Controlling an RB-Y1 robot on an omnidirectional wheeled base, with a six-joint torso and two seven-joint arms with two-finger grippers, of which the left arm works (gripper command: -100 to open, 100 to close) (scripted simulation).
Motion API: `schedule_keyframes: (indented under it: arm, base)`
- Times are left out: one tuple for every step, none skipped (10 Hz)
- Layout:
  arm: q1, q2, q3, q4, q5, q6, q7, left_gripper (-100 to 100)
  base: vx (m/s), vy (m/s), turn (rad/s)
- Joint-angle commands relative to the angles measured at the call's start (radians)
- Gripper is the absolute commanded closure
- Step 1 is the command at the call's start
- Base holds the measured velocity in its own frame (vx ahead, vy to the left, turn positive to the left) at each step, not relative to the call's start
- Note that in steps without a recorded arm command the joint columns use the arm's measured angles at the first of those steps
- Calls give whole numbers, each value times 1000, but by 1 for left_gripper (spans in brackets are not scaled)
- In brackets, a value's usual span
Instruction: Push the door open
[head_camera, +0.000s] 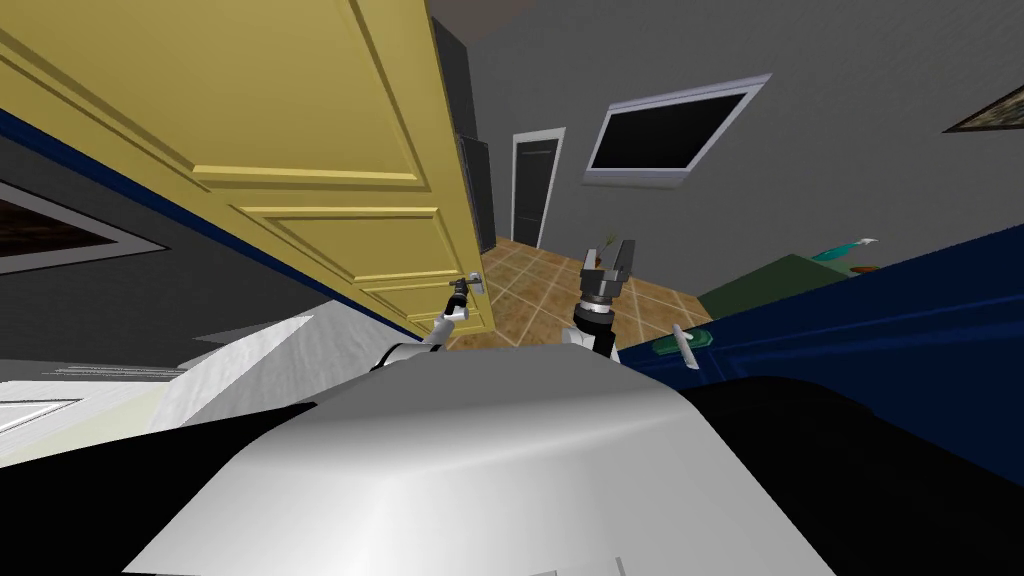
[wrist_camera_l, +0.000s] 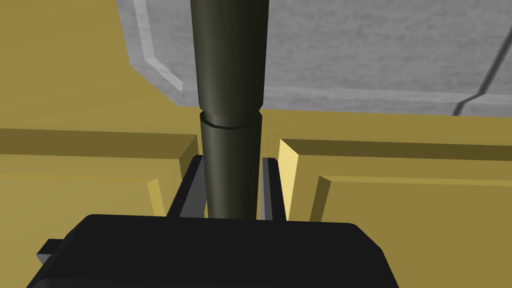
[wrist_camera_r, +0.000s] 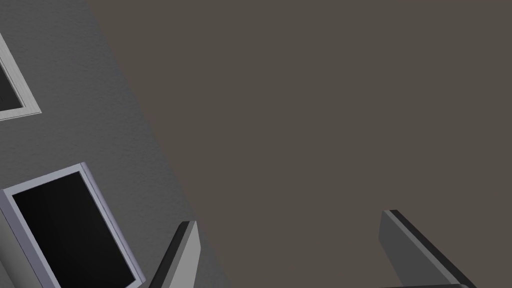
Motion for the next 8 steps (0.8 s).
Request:
schedule_keyframes:
  arm:
    - [5,15,19,-12,5,0,-4,100]
    - [6,20,30,-9,8,-1,-7,100]
    - [7,25,42,-7,11,-3,-10,100]
    - [7,30,53,-4,15,-4,-14,100]
    - [8,34,65,-2,18,-5,-17,100]
    - [9,39,76,1,21,-6,-20,100]
    - [10,44,86,3,24,-7,-23,100]
    - [10,49,97,6,27,-8,-25,100]
  base:
    - [172,-106,53]
    - [174,-92,74]
    - [182,-110,68]
    - [211,-109,53]
    - [181,-125,94]
    - [180,-135,87]
    - [168,-142,76]
    - [172,-121,66]
